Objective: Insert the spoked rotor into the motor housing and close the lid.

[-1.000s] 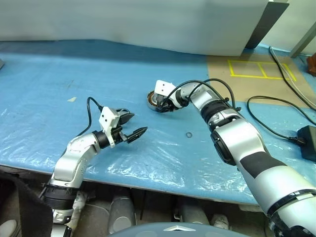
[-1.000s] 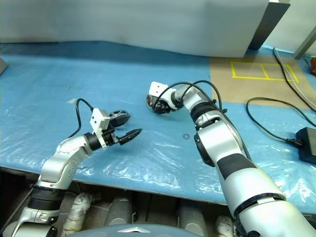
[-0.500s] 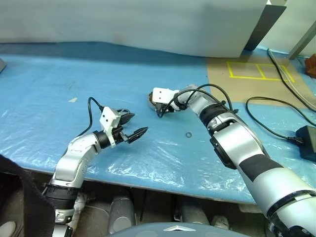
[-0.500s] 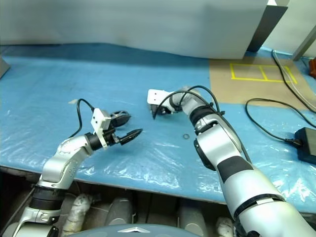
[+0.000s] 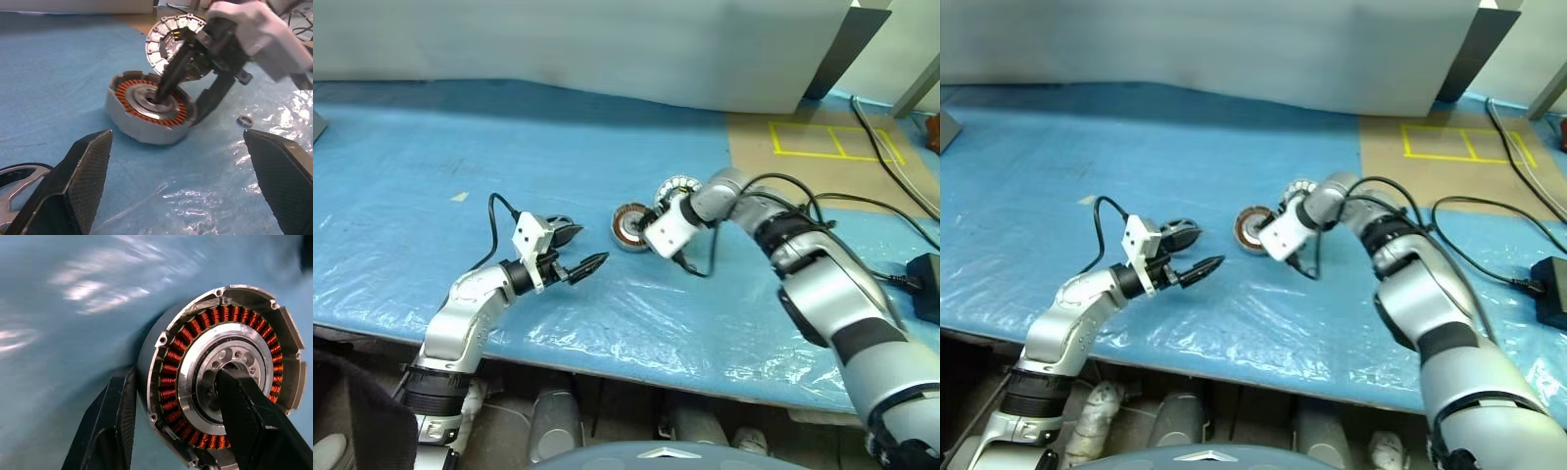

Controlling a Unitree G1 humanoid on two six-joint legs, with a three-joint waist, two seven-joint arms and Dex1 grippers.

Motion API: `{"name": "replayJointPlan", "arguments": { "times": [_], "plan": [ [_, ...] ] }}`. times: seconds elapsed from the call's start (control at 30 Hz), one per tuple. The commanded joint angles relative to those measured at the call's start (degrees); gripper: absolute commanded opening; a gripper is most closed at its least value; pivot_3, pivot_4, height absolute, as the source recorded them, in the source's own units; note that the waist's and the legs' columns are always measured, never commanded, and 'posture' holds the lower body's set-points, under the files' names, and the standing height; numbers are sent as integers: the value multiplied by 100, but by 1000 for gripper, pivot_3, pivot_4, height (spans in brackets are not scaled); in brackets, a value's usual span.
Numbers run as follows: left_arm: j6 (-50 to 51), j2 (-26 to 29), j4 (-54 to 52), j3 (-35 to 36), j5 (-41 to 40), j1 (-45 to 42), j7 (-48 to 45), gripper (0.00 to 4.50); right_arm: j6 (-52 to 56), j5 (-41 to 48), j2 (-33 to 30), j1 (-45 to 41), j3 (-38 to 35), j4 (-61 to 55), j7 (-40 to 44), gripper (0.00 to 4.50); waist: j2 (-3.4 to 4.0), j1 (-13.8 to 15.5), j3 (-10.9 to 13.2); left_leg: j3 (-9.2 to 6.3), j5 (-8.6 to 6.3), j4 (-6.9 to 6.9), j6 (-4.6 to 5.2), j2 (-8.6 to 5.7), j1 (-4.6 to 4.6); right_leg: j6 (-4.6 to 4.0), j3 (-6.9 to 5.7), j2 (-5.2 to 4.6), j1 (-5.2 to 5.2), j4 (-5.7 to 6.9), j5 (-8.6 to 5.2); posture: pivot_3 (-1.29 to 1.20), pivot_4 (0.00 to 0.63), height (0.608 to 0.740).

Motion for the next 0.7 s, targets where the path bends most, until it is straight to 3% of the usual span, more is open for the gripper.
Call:
{"name": "replayJointPlan", "arguments": {
  "times": [0.03,0.1,0.27,0.5,0.7],
  "plan": [
    [1,6,-155,32,-120,-68,-50,4500,-616,487,-245,422,295,-1107,434,2115,-1,-26,0,0,0,0,0,0,2,0,0,0,0,1,0,0,150,740],
    [13,6,-157,30,-130,-79,-53,4500,-762,546,-314,531,318,-1372,374,2115,-1,-63,0,0,-1,0,-1,3,11,1,2,2,4,6,0,0,150,740],
    [66,5,-246,21,-156,-29,-34,4500,-1531,-489,-322,406,469,-1408,-446,2115,-1,-81,0,0,-8,2,-11,3,18,1,9,6,4,8,0,0,150,740],
    [91,19,-277,46,-163,-5,4,4500,-1921,-2701,-311,-209,804,-1315,-2233,2115,-2,-84,-1,3,-10,3,-16,0,20,1,14,6,5,8,0,0,150,740],
    [95,-33,-341,-11,-154,25,75,4500,-1681,-3148,-88,-536,1054,-874,-2978,2115,-10,-92,-3,4,-11,6,-18,-4,34,4,24,6,13,9,0,0,150,740]
  ]
}}
